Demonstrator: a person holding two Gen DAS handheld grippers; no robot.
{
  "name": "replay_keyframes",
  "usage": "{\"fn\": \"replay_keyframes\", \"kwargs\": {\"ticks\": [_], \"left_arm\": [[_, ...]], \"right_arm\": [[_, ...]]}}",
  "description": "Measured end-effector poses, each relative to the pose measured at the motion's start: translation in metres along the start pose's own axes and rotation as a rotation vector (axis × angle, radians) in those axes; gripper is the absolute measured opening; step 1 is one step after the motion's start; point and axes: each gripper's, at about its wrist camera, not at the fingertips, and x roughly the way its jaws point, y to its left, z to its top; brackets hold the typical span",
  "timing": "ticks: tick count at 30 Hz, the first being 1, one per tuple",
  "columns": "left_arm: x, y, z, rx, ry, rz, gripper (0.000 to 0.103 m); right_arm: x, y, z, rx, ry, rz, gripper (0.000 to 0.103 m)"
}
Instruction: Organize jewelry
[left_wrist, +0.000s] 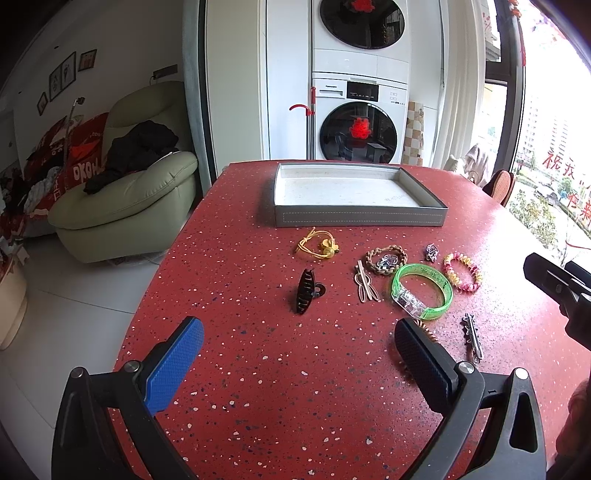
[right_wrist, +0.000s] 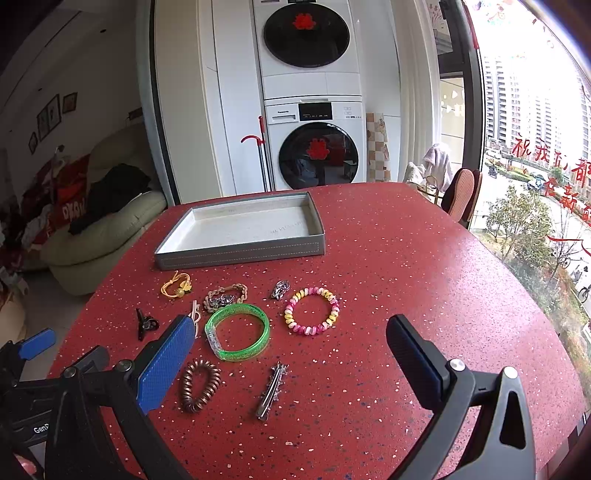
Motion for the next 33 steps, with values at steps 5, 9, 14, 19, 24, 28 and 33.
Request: {"fn": "replay_keyframes", "kwargs": {"ticks": [5,9,14,19,24,28,33], "left_arm": [[-0.0001,-0.0018,0.0010,0.005,-0.002,0.001,0.103],[-0.0005,-0.0027,0.0013,0.008,-0.001,0.001,0.103],[-0.0006,-0.0031,0.0014,0.009,-0.001,0.002,0.103],[-0.0007,-0.0028,0.0012,0.010,0.000,0.002,0.103],[-0.0006,-0.0026,0.0010,0.009,0.001,0.001,0.103],[-0.0003,-0.0026,0.0004,0.009,0.003,0.002,0.103],[-0.0001,-0.0018,-0.0002,0.010,0.006,0.003,0.103]], "right_arm": [[0.0003,0.0000,0.0003,0.001,0.001,0.000,0.103],[0.0003,0.0001,0.0003,0.000,0.000,0.000,0.103],[0.0002,0.0004,-0.0001,0.002,0.004,0.003,0.103],[0.0005,-0.0004,-0.0001,0.003,0.005,0.005,0.103],[0.0011,-0.0001,-0.0006,0.004,0.005,0.005,0.103],[0.0013,0.0007,-0.0011,0.004,0.009,0.007,0.103],[0.0015,0.0011,-0.0017,0.003,0.009,0.008,0.103]]}}
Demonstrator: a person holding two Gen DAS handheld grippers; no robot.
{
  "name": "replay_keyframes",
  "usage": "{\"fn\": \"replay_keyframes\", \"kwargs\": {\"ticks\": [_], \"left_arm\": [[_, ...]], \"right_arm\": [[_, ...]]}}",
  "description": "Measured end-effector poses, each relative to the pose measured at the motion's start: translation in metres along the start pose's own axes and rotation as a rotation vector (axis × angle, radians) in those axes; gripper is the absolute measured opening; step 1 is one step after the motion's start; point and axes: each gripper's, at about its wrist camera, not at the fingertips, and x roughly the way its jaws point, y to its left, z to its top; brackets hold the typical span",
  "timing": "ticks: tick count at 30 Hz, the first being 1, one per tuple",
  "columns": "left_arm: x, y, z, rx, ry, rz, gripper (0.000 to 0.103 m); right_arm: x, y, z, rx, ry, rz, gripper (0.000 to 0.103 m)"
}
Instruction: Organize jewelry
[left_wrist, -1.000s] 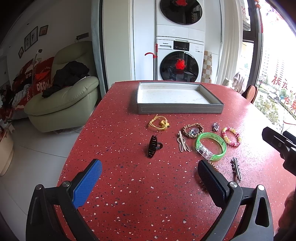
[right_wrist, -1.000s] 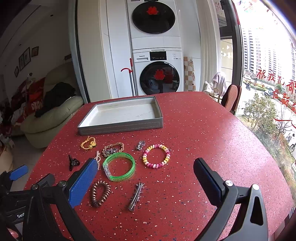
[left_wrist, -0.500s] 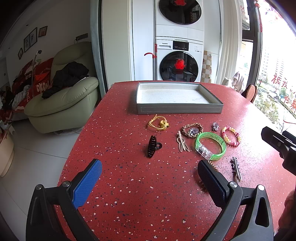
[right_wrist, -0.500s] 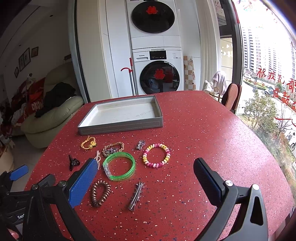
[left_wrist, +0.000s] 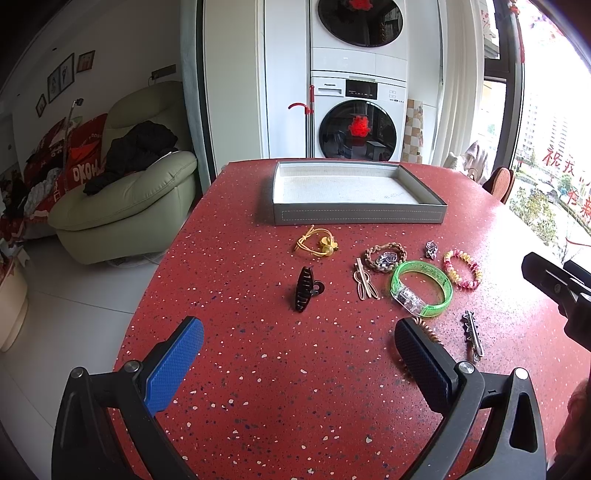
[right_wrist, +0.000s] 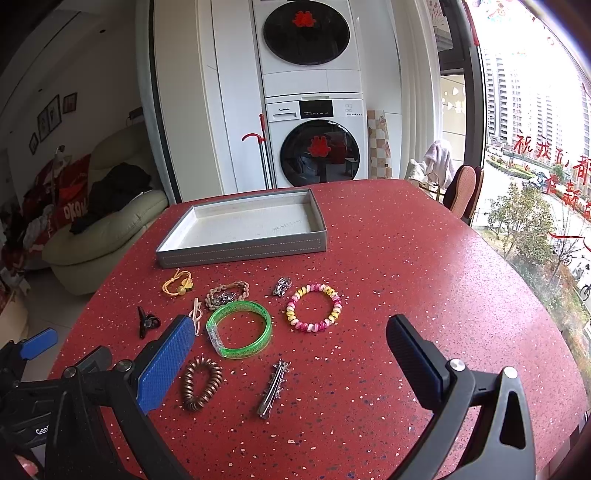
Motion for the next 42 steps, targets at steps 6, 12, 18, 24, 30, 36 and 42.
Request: {"fn": "replay_keyframes", "kwargs": {"ticks": [6,12,18,24,30,36,42], "left_arm": [[0.0005,0.0005,-0.0011,-0.001,0.002,-0.001,0.103],[0.0011,0.0006,-0.0021,0.001,0.002,0.000,0.103],[0.0012,0.0001,-0.0017,0.001,0.003,0.000,0.103],[0.0012,-0.0001,-0.0018,0.001,0.004,0.000,0.103],[0.0018,-0.0011,-0.0033,0.002,0.007,0.001,0.103],[0.0031,-0.0029,-0.0039,0.005,0.013,0.002,0.103],[0.0034,-0.0034,-0.0033,0.007,0.014,0.002,0.103]], "right_arm": [[0.0002,0.0002,-0.0002,0.001,0.000,0.001,0.103],[0.0005,0.0003,-0.0003,0.001,0.002,0.001,0.103],[0.0007,0.0009,-0.0009,0.001,0.004,0.003,0.103],[0.0010,0.0010,-0.0012,0.001,0.005,0.003,0.103],[0.0017,0.0020,-0.0041,0.002,0.008,0.007,0.103],[0.0031,0.0032,-0.0053,0.003,0.013,0.009,0.103],[0.0040,0.0033,-0.0066,0.004,0.015,0.011,0.103]]}}
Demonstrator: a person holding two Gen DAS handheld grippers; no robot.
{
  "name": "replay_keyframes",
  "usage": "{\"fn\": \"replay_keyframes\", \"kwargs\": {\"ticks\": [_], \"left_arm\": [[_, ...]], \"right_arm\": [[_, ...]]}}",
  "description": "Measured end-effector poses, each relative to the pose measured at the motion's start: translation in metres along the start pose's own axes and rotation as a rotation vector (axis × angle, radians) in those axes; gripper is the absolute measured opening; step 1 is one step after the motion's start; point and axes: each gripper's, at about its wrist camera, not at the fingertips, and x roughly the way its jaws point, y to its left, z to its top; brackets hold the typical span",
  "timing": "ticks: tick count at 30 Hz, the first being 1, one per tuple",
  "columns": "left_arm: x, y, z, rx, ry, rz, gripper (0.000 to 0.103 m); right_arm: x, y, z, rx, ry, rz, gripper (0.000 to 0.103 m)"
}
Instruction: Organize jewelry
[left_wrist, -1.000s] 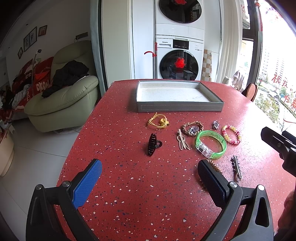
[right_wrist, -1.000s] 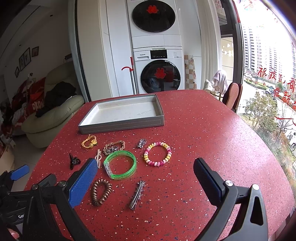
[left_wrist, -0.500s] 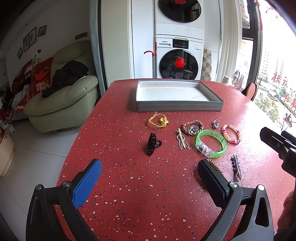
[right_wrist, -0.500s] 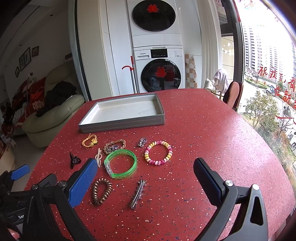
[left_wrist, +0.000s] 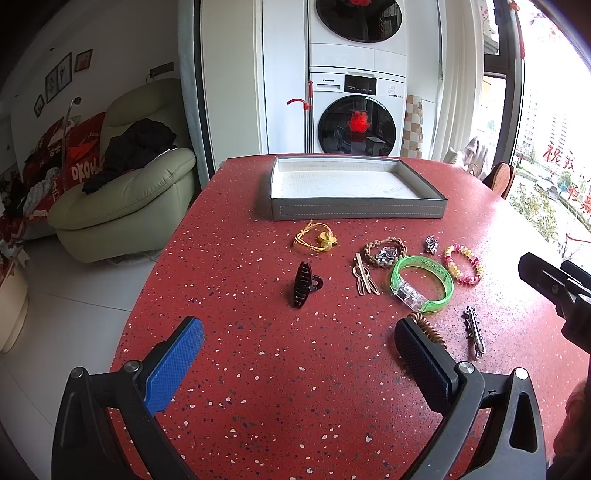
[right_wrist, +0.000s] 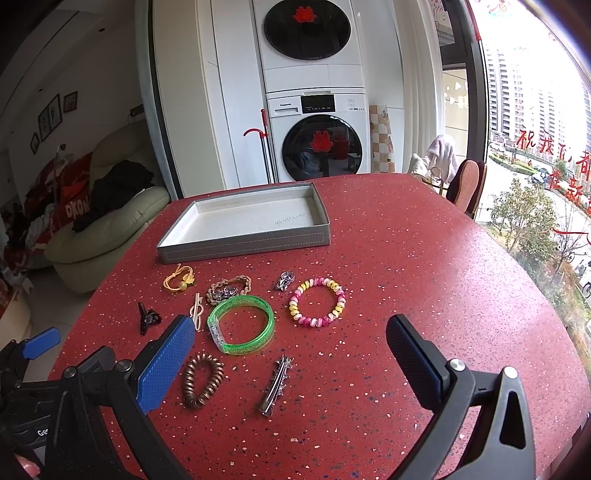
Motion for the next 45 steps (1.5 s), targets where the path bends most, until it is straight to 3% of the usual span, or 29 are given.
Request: {"fn": "replay_keyframes", "kwargs": {"ticks": [17,25,31,35,40,42,45], "left_arm": [[0.013,0.000,-0.003,0.004,0.045,0.012,0.103],[0.041,0.012,0.001,-0.020,0.168,-0.050,0.103],[0.062,0.020,0.021,-0.026,0.196,-0.035,0.103],[0.079,0.021,0.030,-0.032,0.222,-0.069,0.103],[0.096,0.012,0.037,0.014,0.233,-0.079,0.103],[0.102,0.009,0.038,0.023,0.251,-0.086,0.103],[0.108,0.005,0.040,0.037,0.254,-0.092,0.099]], "right_arm": [[0.009,-0.004,-0.003,0.010,0.032,0.013,0.103],[0.032,-0.023,0.000,0.058,0.142,0.008,0.103],[0.058,-0.048,0.015,0.079,0.240,-0.039,0.103],[0.081,-0.057,0.024,0.074,0.296,-0.061,0.102],[0.115,-0.063,0.027,0.041,0.374,-0.090,0.086],[0.127,-0.064,0.025,0.042,0.407,-0.086,0.074],[0.138,-0.063,0.023,0.028,0.434,-0.093,0.070]]}}
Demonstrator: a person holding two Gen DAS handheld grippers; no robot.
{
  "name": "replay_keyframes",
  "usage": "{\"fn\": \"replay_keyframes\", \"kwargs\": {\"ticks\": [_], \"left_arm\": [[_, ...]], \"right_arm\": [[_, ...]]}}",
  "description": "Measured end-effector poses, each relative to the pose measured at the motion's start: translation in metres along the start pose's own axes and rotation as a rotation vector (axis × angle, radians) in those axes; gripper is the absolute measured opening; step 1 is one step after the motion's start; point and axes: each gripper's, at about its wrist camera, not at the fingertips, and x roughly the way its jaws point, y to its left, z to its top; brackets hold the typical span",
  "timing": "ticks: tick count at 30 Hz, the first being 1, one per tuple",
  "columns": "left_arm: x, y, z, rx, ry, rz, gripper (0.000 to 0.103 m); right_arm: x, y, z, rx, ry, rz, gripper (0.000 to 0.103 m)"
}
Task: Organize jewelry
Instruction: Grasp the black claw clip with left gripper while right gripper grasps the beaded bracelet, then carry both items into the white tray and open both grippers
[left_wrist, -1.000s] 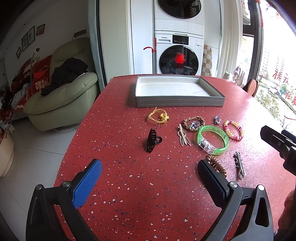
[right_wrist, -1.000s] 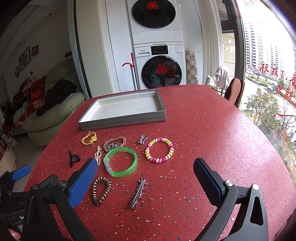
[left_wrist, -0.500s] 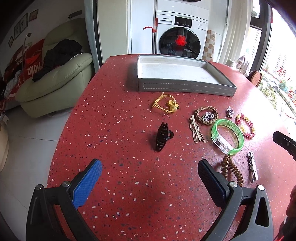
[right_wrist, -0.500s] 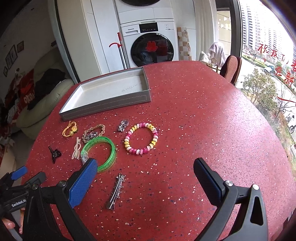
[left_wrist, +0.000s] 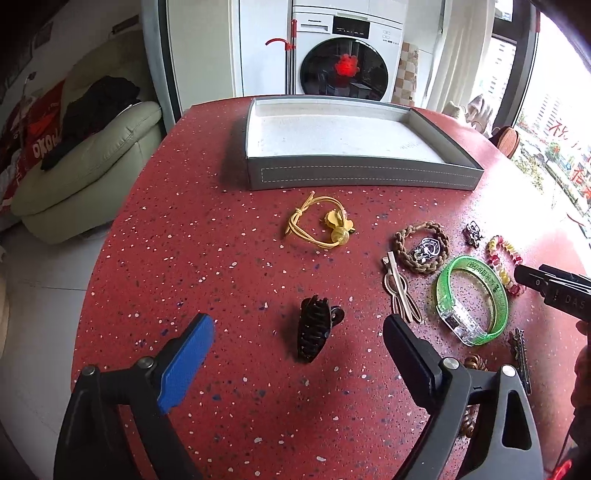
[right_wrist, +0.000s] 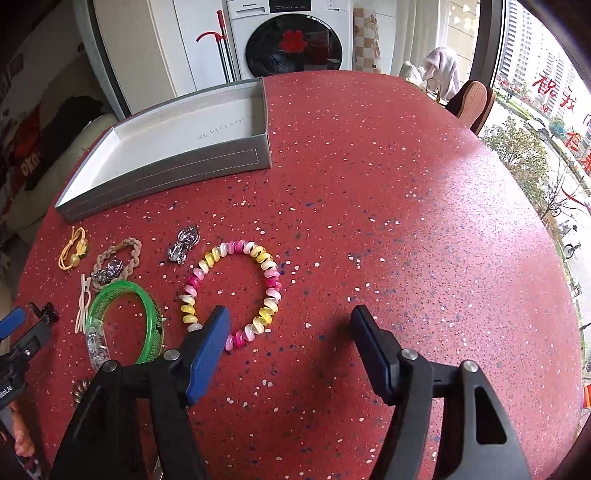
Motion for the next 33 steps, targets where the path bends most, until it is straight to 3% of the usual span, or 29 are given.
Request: {"fn": "replay_keyframes", "kwargs": {"ticks": [3,4,5,7,9,11,14,21,27,33], "left_arm": [[0.008,-0.003,0.002,0.009,0.025,-0.010,0.086],[0.010,-0.003,0.001,0.012,0.029,-0.013,0.073],[0.011,-0.005,0.002,0.020,0.034,-0.009,0.068],[0.010,-0.007,0.001,0.043,0.010,-0.007,0.046],[0.010,-0.006,0.002,0.048,0.011,-0.017,0.046],[0.009,-0.004,0.003,0.043,0.011,-0.036,0.046],[0.004,0.002,0.004,0.020,0.004,-0.065,0.045],[-0.016,0.014,0.030,-0.016,-0.032,-0.112,0.046],[-0.024,0.010,0.088,0.007,-0.074,-0.134,0.046],[0.000,0.002,0.157,0.036,-0.126,-0.086,0.046]], "right_arm": [[0.002,0.007,0.003,-0.051,-0.004,-0.032,0.066],[0.003,0.010,0.004,-0.064,-0.007,-0.034,0.065],[0.002,0.011,0.005,-0.071,-0.006,-0.030,0.061],[0.002,0.014,0.006,-0.079,-0.003,-0.020,0.049],[0.000,0.017,0.007,-0.091,-0.008,-0.024,0.020],[0.000,0.021,0.007,-0.097,-0.007,-0.010,0.010],[-0.002,0.023,0.006,-0.104,-0.016,-0.013,0.010],[-0.025,0.020,0.030,-0.074,-0.070,0.076,0.010],[-0.040,0.026,0.078,-0.069,-0.115,0.149,0.010],[-0.028,0.047,0.132,-0.111,-0.142,0.140,0.010]]}}
